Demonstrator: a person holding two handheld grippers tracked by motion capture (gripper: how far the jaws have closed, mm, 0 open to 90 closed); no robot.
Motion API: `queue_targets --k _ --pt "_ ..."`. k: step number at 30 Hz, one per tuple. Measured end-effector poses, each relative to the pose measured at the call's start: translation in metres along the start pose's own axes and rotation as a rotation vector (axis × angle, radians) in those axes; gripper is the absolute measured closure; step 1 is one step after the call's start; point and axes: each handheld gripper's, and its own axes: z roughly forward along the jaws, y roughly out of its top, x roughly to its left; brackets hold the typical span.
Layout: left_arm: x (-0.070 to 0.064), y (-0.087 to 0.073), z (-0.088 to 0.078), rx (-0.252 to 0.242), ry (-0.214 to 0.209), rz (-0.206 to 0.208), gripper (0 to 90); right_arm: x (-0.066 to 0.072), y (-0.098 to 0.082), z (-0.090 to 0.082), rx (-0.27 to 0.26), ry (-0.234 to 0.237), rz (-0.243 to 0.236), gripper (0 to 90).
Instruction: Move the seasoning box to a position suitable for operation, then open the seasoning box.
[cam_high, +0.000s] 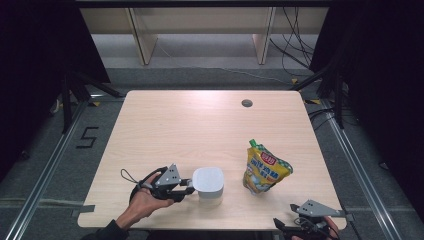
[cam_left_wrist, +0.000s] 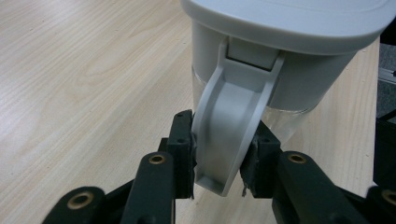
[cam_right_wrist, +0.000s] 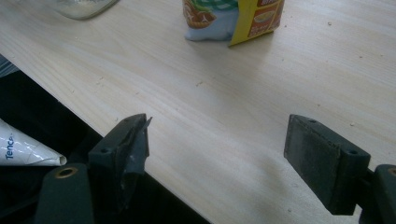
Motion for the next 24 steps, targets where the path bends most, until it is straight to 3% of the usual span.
queue_targets --k 3,6,7,14,16,17,21,24 --pt "-0.001 0.000 -0.002 -0.008 -0.006 -0.005 65.3 0.000 0.001 0.000 0.013 0.002 -0.016 23.1" --pt "-0.003 0.002 -0.007 -0.003 0.003 -0.011 47.9 0.001 0.001 0.000 0.013 0.002 -0.010 23.1" --pt "-0.003 0.001 -0.012 -0.003 -0.015 -0.026 42.6 0.000 0.001 0.000 0.013 -0.003 -0.017 23.1" --pt "0.001 0.000 -0.030 -0.037 -0.032 -0.071 35.6 0.001 0.000 0.000 0.025 0.009 0.008 23.1" --pt "-0.002 0.003 -0.034 -0.037 -0.036 -0.063 35.9 0.001 0.000 0.001 0.002 0.000 -0.021 23.1" --pt "-0.002 0.005 -0.037 -0.023 -0.035 -0.048 36.6 0.002 0.000 0.001 0.002 0.001 -0.012 23.1" --pt "-0.006 0.009 -0.042 -0.047 -0.046 -0.047 43.1 0.001 0.000 0.000 0.019 -0.010 -0.005 23.1" --pt "-0.006 0.012 -0.047 -0.040 -0.035 -0.035 59.6 0.002 0.000 -0.001 0.014 -0.013 -0.004 23.1"
